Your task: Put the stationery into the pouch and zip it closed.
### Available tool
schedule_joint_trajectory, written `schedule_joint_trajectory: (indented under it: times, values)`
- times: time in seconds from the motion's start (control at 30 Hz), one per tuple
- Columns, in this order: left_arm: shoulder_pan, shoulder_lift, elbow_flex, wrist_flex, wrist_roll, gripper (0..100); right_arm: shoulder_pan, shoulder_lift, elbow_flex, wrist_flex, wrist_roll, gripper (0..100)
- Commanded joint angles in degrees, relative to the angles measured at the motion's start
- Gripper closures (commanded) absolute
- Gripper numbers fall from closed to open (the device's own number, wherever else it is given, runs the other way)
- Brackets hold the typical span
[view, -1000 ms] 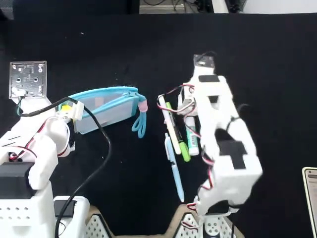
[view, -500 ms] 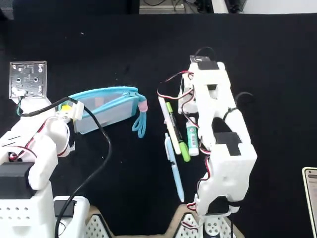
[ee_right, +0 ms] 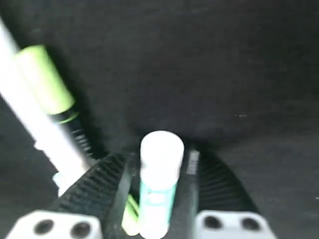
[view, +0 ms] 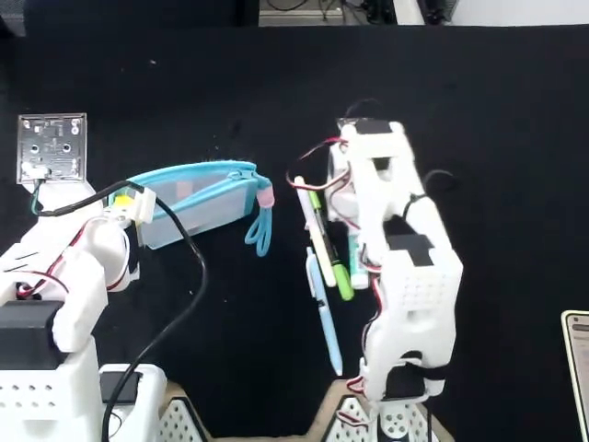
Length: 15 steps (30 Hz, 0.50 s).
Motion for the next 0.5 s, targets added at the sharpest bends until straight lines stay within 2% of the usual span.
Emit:
schedule_joint_trajectory:
  times: [0.0,0.3,0.47]
  values:
    - [0.0,0.4,2.2,0.3,-0.3,97,1.8,-0.6,-2.9,-0.3,0.3,97.6]
    - [0.0,0.4,2.2,0.3,-0.3,97,3.3,-24.0,-2.9,10.8,4.5,98.8]
    - [0.0,0.4,2.2,0.3,-0.3,97,3.0,-43.0,3.9,10.2,5.4,98.8]
